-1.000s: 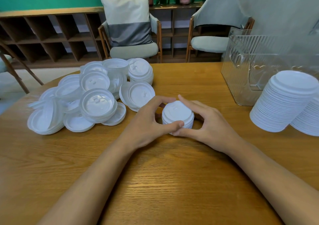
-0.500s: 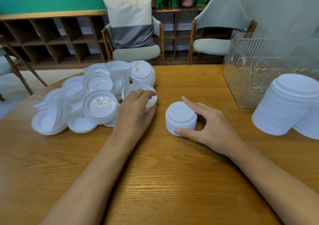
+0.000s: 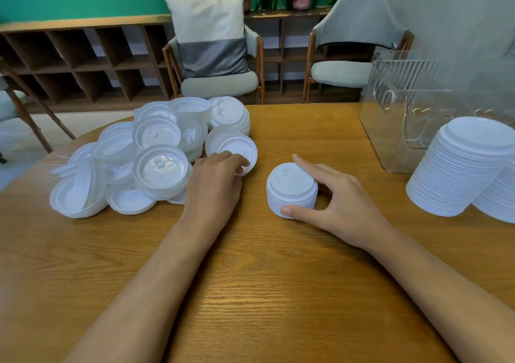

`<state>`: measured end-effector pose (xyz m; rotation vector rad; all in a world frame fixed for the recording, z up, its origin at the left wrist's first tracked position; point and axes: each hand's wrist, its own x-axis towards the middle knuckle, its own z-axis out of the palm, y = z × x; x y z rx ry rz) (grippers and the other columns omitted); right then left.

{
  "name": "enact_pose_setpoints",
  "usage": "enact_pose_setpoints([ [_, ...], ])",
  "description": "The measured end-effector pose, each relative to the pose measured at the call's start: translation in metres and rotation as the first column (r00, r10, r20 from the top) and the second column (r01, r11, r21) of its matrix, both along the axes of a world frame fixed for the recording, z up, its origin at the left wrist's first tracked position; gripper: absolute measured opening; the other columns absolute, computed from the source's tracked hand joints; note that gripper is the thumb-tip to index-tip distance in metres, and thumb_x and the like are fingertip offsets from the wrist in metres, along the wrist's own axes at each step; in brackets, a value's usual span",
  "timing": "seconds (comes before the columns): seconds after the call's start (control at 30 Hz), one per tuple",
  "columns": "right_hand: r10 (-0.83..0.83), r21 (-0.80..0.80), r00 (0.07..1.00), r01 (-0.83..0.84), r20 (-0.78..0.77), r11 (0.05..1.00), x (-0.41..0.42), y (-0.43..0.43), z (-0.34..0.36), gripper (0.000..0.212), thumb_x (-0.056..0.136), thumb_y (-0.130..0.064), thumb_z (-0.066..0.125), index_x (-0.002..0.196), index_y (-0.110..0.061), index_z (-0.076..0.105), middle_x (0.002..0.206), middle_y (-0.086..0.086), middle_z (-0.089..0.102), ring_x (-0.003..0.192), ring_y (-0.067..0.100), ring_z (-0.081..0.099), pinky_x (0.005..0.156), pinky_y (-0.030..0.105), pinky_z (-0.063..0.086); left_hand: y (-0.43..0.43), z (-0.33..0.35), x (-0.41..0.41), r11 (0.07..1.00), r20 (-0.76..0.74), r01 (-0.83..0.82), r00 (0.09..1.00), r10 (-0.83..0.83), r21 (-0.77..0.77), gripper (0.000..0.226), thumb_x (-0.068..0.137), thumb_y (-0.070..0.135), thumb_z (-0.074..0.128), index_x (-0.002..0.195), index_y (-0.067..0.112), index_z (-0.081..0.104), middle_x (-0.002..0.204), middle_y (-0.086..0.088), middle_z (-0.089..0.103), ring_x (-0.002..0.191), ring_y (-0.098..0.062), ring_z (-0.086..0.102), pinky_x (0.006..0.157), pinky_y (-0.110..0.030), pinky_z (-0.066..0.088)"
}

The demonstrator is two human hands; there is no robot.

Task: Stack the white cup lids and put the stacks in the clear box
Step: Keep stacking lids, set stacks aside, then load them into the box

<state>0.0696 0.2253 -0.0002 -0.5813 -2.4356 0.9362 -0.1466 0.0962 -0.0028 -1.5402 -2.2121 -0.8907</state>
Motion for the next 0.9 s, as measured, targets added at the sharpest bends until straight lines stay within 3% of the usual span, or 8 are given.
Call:
enact_pose_setpoints([
  [0.17, -0.012, 0.011, 1.0, 0.012, 0.001, 1.0, 0.0, -0.001, 0.001, 0.097, 0.073, -0.06, 0.085, 0.158, -0.038, 0.042, 0.138, -0.025, 0.056, 0.128, -0.016, 0.043, 0.101, -0.001, 0.03, -0.002, 0.001, 0.004, 0.997, 0.083, 0.043, 0.995, -0.049, 0.07, 0.02, 0.082, 0.006, 0.085, 0.099, 0.015, 0.077, 0.09, 0.004, 0.068, 0.085, -0.021, 0.068, 0.076, -0.051, 0.055],
  [0.3, -0.022, 0.015, 1.0, 0.022, -0.001, 1.0, -0.001, -0.001, 0.001, 0.096, 0.074, -0.057, 0.086, 0.157, -0.037, 0.043, 0.138, -0.024, 0.056, 0.128, -0.017, 0.043, 0.1, -0.001, 0.029, -0.005, 0.009, 0.012, 0.984, 0.149, 0.04, 0.987, -0.067, 0.172, 0.016, 0.085, 0.014, 0.086, 0.097, 0.012, 0.076, 0.089, 0.005, 0.065, 0.083, -0.006, 0.057, 0.076, -0.02, 0.047],
  [0.37, -0.022, 0.02, 1.0, 0.022, 0.001, 1.0, -0.001, -0.001, 0.001, 0.096, 0.074, -0.057, 0.086, 0.158, -0.037, 0.042, 0.139, -0.024, 0.056, 0.129, -0.014, 0.044, 0.101, 0.0, 0.03, -0.005, 0.012, 0.016, 0.969, 0.159, 0.027, 0.985, -0.068, 0.247, 0.014, 0.09, 0.016, 0.082, 0.101, 0.012, 0.074, 0.093, 0.004, 0.064, 0.084, -0.004, 0.055, 0.076, -0.015, 0.044],
  [0.47, -0.02, 0.02, 1.0, 0.02, 0.01, 1.0, 0.0, 0.0, 0.001, 0.096, 0.075, -0.059, 0.084, 0.158, -0.039, 0.041, 0.139, -0.025, 0.055, 0.13, -0.01, 0.045, 0.103, 0.004, 0.033, -0.005, 0.015, 0.021, 0.947, 0.176, 0.002, 0.983, -0.061, 0.32, 0.013, 0.099, 0.022, 0.072, 0.11, 0.014, 0.071, 0.099, 0.004, 0.063, 0.089, -0.009, 0.058, 0.077, -0.025, 0.051],
  [0.57, -0.015, 0.015, 1.0, 0.015, 0.005, 1.0, 0.0, -0.001, 0.001, 0.094, 0.076, -0.058, 0.084, 0.158, -0.038, 0.041, 0.139, -0.027, 0.052, 0.13, -0.013, 0.043, 0.103, 0.004, 0.033, -0.006, 0.019, 0.024, 0.937, 0.341, -0.049, 0.937, -0.077, 0.347, 0.013, 0.104, 0.028, 0.065, 0.113, 0.019, 0.072, 0.103, 0.006, 0.065, 0.094, -0.008, 0.063, 0.071, -0.014, 0.048],
  [0.63, -0.015, 0.005, 1.0, 0.015, -0.009, 1.0, 0.0, -0.002, 0.001, 0.092, 0.077, -0.058, 0.083, 0.157, -0.037, 0.043, 0.139, -0.028, 0.051, 0.131, -0.012, 0.044, 0.104, 0.007, 0.034, -0.005, 0.02, 0.025, 0.933, 0.502, -0.083, 0.857, -0.112, 0.35, 0.014, 0.106, 0.031, 0.063, 0.11, 0.024, 0.074, 0.104, 0.009, 0.071, 0.094, -0.007, 0.068, 0.075, -0.019, 0.054],
  [0.73, -0.014, 0.004, 1.0, 0.014, -0.018, 1.0, -0.001, -0.003, 0.001, 0.089, 0.079, -0.058, 0.082, 0.157, -0.036, 0.044, 0.139, -0.027, 0.052, 0.131, -0.011, 0.045, 0.103, 0.005, 0.034, -0.002, 0.02, 0.025, 0.943, 0.693, -0.075, 0.697, -0.183, 0.324, 0.021, 0.107, 0.032, 0.059, 0.104, 0.024, 0.078, 0.098, 0.008, 0.078, 0.09, -0.015, 0.075, 0.083, -0.048, 0.063],
  [0.9, -0.014, 0.029, 1.0, 0.015, -0.023, 0.999, -0.001, -0.003, 0.001, 0.092, 0.079, -0.058, 0.082, 0.158, -0.04, 0.039, 0.137, -0.029, 0.052, 0.128, -0.017, 0.043, 0.097, -0.001, 0.031, 0.0, 0.02, 0.03, 0.944, 0.79, -0.057, 0.565, -0.238, 0.325, 0.023, 0.107, 0.028, 0.06, 0.104, 0.018, 0.081, 0.092, 0.001, 0.078, 0.082, -0.027, 0.075, 0.073, -0.042, 0.064],
])
